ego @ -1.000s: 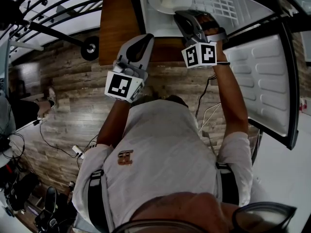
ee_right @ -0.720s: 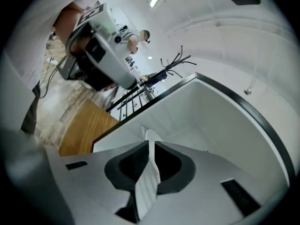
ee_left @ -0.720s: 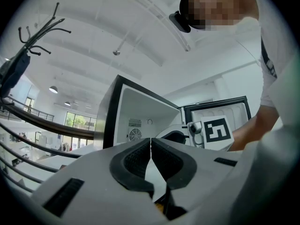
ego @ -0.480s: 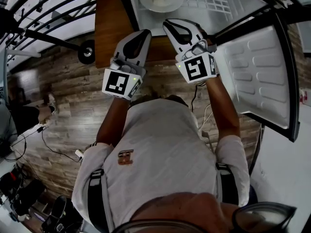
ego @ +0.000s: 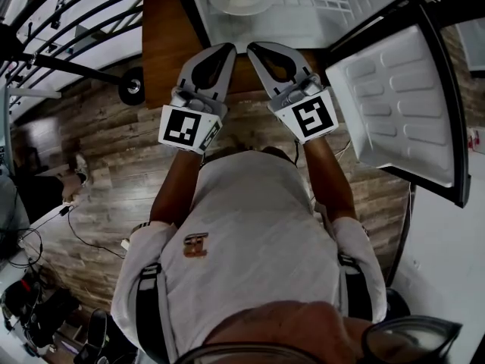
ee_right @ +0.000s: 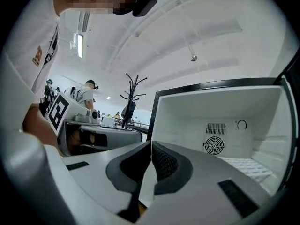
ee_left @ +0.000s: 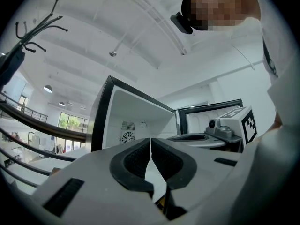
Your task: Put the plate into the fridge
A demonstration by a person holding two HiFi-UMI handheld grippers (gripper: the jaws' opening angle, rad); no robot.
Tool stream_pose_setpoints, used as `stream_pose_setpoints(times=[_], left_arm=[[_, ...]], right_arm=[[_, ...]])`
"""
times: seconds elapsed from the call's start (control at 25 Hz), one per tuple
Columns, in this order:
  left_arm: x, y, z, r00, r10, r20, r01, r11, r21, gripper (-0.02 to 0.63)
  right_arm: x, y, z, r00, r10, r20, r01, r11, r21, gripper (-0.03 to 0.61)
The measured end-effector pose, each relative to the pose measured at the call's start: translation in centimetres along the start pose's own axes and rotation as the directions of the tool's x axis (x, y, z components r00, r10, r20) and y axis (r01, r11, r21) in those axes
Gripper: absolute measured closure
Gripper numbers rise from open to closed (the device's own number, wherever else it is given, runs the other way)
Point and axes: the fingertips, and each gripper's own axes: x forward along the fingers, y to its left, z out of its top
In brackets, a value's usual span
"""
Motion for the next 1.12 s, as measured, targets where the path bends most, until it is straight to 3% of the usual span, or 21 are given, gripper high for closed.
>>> stream_pose_setpoints(times=[0.36,0.64,1.12], left_arm=[[-0.4,-0.8,0.1,1.000,-0.014,-0.001,0.014,1.000,0.001,0.589],[-1.0,-1.4,0.2,1.000,-0.018,-0.003,0.018,1.000,0.003,0.589],[-1.7,-1.5,0.3,1.000,-0.017,-0.005,0.017,1.000,0.003,0.589]], right_arm=[[-1.4,0.7,0.0,0.999,-0.037,0.003,0.036,0.990,0.137,0.545],[-1.9,1.3,0.5,0.998,-0.058,0.033,0.053,0.989,0.141,0.546],[-2.2,2.1,0.5,0.999,-0.051,0.002,0.051,0.991,0.122,0.546]])
